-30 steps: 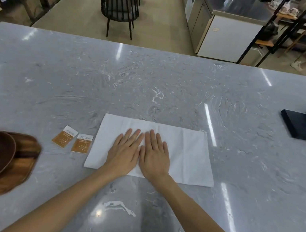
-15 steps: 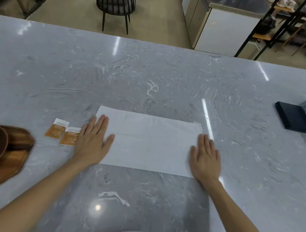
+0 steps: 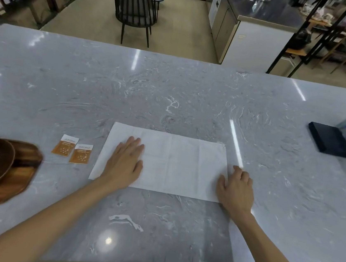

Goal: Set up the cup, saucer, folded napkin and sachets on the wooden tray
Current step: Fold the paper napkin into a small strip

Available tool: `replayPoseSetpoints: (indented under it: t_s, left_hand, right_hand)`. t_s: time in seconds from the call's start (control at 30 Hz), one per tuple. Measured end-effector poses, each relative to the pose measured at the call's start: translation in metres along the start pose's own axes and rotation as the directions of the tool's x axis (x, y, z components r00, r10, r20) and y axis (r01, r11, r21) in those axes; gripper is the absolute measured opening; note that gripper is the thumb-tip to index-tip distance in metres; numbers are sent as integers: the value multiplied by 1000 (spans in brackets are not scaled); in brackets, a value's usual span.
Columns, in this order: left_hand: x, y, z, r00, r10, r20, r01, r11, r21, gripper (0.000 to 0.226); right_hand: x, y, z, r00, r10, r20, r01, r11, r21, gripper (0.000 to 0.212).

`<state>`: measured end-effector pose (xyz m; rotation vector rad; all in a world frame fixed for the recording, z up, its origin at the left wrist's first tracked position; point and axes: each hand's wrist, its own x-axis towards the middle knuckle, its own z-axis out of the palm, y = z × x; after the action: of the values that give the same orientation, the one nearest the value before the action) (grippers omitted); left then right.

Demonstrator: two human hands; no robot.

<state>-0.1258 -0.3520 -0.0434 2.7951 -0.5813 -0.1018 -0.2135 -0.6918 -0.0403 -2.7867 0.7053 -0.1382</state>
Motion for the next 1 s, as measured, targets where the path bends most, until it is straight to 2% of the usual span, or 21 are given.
replayPoseSetpoints:
  t_s: [0.07, 0.17, 0.23, 0.33, 0.4, 0.47, 0.53, 0.63, 0.7, 0.8, 0.9, 1.0]
  left_hand:
    - [-3, 33, 5, 990, 139, 30, -138, 989, -52, 55]
    - [-13, 91, 19, 918, 396, 1, -393, 913, -108, 52]
    - [-16, 127, 29, 881, 473, 12, -468, 874, -130, 51]
    - [-16, 169, 39, 872, 482, 88, -470, 874, -125, 56]
    - [-16, 190, 44, 890, 442, 109, -434, 896, -91, 55]
    - [-14, 207, 47, 924, 374, 77, -370, 927, -63, 47]
    - [-11, 220, 47, 948, 317, 17, -315, 947, -54, 36]
    - [-2, 235, 45, 968, 245, -56, -248, 967, -61, 21]
    - [3, 241, 44, 982, 178, -56, -183, 978, -104, 22]
    - [0, 245, 41, 989, 88, -116, -115, 961, -250, 25]
    - [-11, 248, 31, 974, 40, -224, -128, 911, -393, 22]
    - [-24, 245, 16, 963, 30, -267, -163, 854, -495, 20]
  right_hand:
    - [-3, 1, -2, 995, 61, 83, -66, 996, 53, 56]
    - [-8, 4, -7, 976, 102, 190, -128, 983, 134, 53]
    - [-10, 7, -12, 964, 114, 239, -161, 969, 187, 52]
    - [-14, 12, -21, 932, 153, 329, -268, 902, 339, 54]
    - [-16, 16, -27, 891, 200, 408, -404, 761, 508, 55]
    - [-18, 19, -32, 858, 220, 465, -489, 627, 606, 58]
    - [-19, 21, -35, 850, 204, 485, -504, 583, 638, 58]
    - [-17, 27, -42, 880, 100, 465, -416, 636, 650, 44]
    - [-12, 36, -46, 896, -32, 444, -298, 698, 651, 36]
    - [1, 55, -49, 901, -277, 334, 82, 865, 495, 49]
    - [16, 64, -45, 851, -469, 236, 362, 850, 382, 62]
    - [34, 63, -42, 817, -561, 134, 498, 803, 329, 50]
